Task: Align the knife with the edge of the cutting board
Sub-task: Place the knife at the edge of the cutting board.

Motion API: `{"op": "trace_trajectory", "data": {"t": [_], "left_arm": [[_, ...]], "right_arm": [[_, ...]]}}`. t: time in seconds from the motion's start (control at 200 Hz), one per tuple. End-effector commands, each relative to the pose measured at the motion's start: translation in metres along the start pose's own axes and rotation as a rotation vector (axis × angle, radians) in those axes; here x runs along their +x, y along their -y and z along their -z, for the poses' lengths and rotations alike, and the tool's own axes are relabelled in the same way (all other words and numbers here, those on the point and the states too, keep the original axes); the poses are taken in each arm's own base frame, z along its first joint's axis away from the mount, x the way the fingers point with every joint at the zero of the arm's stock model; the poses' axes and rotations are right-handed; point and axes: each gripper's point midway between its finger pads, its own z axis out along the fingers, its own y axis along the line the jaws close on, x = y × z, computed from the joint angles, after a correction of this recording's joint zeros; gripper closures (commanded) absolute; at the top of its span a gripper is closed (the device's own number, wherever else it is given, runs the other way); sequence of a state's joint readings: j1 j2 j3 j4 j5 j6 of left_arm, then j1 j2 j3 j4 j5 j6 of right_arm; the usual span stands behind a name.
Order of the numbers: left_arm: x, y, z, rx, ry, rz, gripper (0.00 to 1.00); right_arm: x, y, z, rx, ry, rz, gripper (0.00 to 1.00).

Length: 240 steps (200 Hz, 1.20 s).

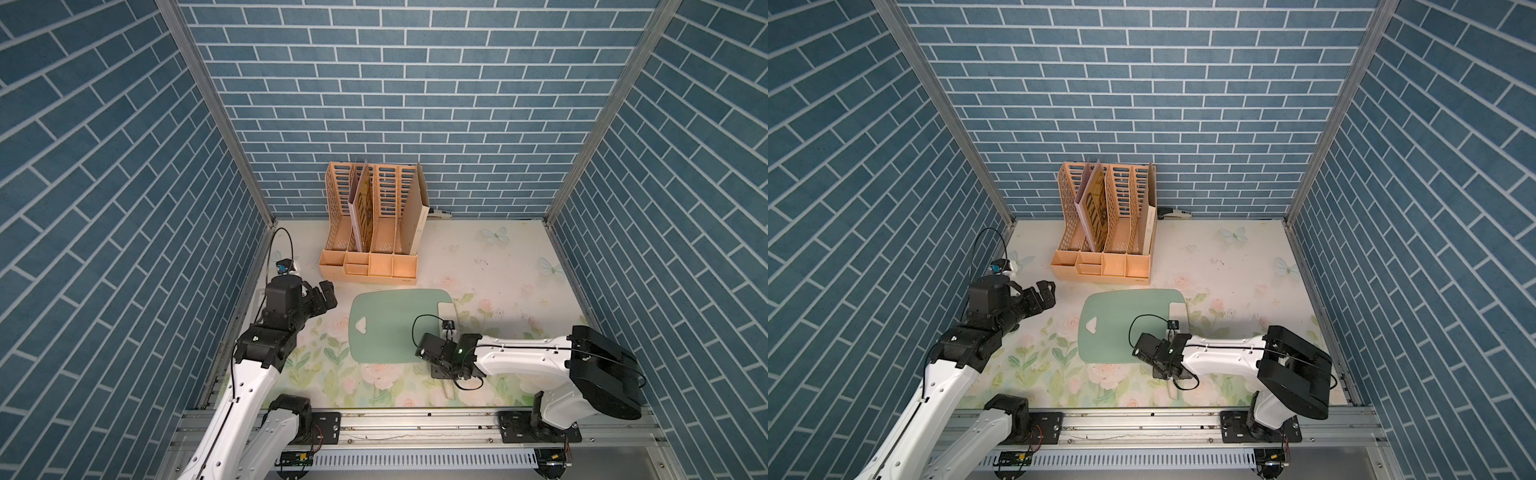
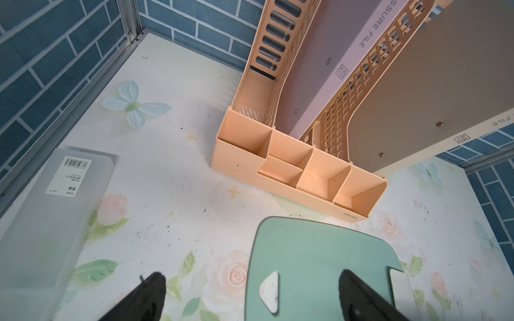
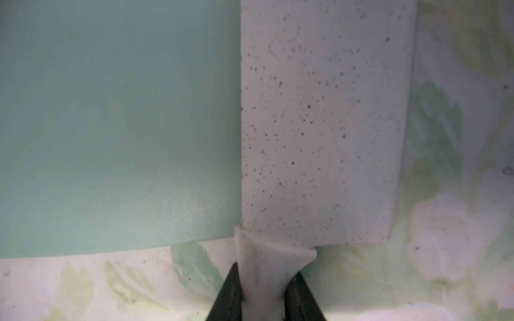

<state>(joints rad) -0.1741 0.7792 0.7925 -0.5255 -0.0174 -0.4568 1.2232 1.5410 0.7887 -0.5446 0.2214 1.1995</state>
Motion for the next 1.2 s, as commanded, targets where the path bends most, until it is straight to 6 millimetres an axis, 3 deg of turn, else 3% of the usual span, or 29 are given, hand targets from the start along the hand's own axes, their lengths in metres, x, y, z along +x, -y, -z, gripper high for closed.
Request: {"op": "trace_trajectory", "data": {"t": [0.0,0.895,1.195], "left_arm": [[0.002,-0.003,-0.001,-0.007,-0.001,0.001,0.00],[0.002,-0.003,-0.001,-0.008,0.000,0.002,0.00],[0.002,-0.003,0.000,-0.005,0.001,0.001,0.00]], "right_arm": [[0.007,0.005,-0.008,0.026,-0.028,0.006,0.82],[0.008,0.013,-0.011,0.022,-0.037,-0.018,0.79],[0.010,0.012,-0.013,0.024,-0.047,-0.017,0.71]]}}
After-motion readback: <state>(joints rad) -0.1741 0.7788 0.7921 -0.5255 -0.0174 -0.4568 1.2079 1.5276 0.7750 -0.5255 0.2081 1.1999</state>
